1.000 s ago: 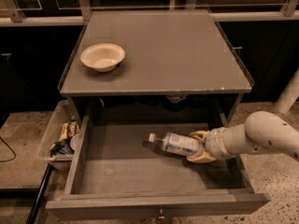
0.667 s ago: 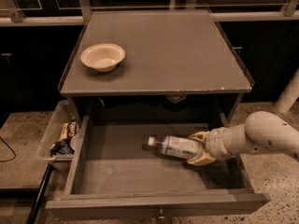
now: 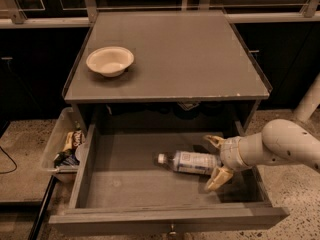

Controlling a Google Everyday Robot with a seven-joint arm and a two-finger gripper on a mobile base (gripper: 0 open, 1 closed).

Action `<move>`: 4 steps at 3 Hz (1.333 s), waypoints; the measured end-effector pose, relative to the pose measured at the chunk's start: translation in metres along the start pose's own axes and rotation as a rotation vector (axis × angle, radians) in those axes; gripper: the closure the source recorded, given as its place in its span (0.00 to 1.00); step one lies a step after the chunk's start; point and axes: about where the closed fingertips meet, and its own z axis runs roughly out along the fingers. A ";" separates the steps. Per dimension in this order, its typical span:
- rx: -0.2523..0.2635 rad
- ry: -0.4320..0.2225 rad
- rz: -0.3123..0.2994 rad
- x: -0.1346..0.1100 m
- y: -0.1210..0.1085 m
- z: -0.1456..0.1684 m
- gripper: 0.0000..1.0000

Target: Place blue plastic bottle into top drawer

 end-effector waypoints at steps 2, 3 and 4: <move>-0.001 0.014 -0.011 -0.019 -0.010 -0.056 0.00; -0.007 0.024 -0.054 -0.039 -0.020 -0.100 0.00; -0.010 0.033 -0.145 -0.079 -0.030 -0.164 0.00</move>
Offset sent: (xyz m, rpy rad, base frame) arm -0.0151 -0.0390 0.1163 -0.0502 -0.0274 0.0178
